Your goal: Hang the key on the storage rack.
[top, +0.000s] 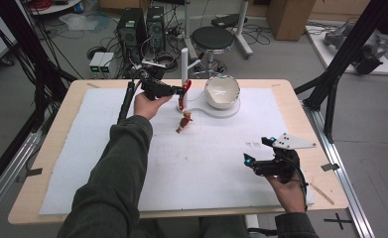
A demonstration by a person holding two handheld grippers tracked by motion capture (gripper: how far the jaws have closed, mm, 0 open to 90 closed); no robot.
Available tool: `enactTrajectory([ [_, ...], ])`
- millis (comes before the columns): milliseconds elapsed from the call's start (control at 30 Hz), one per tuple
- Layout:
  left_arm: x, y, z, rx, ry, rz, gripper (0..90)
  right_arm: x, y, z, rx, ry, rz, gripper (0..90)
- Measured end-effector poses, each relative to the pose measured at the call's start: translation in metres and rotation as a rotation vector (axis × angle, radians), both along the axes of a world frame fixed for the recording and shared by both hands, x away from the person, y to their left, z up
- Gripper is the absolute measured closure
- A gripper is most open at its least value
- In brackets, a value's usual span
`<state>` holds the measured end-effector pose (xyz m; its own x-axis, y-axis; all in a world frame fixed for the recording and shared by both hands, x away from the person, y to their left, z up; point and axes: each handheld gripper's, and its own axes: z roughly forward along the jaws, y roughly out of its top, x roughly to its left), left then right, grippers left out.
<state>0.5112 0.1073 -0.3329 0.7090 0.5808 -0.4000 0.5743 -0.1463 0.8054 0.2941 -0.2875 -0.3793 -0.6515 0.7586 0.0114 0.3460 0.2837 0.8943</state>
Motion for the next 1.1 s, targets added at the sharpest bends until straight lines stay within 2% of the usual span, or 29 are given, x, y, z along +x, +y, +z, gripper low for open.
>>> enactTrajectory([
  [167, 0.003, 0.001, -0.004, -0.008, 0.019, 0.016, 74.9, 0.001, 0.001, 0.001, -0.004, -0.003, 0.006, 10.1],
  [367, 0.006, -0.001, -0.009, 0.038, 0.03, 0.038, 75.2, 0.001, 0.002, 0.002, -0.003, -0.001, 0.006, 10.1],
  [500, 0.007, -0.003, -0.011, 0.06, 0.03, 0.078, 74.9, 0.001, 0.002, 0.002, -0.006, -0.001, 0.008, 10.1],
  [667, 0.004, -0.003, -0.01, 0.112, 0.001, 0.103, 70.9, 0.001, 0.001, 0.002, -0.007, -0.005, 0.006, 10.1],
  [767, 0.001, 0.001, -0.009, 0.113, -0.005, 0.105, 67.6, 0.0, 0.002, 0.002, -0.011, -0.001, 0.007, 10.1],
  [1100, -0.016, 0.013, -0.004, 0.165, -0.053, 0.098, 60.4, 0.001, 0.004, 0.003, -0.007, -0.005, 0.006, 10.1],
])
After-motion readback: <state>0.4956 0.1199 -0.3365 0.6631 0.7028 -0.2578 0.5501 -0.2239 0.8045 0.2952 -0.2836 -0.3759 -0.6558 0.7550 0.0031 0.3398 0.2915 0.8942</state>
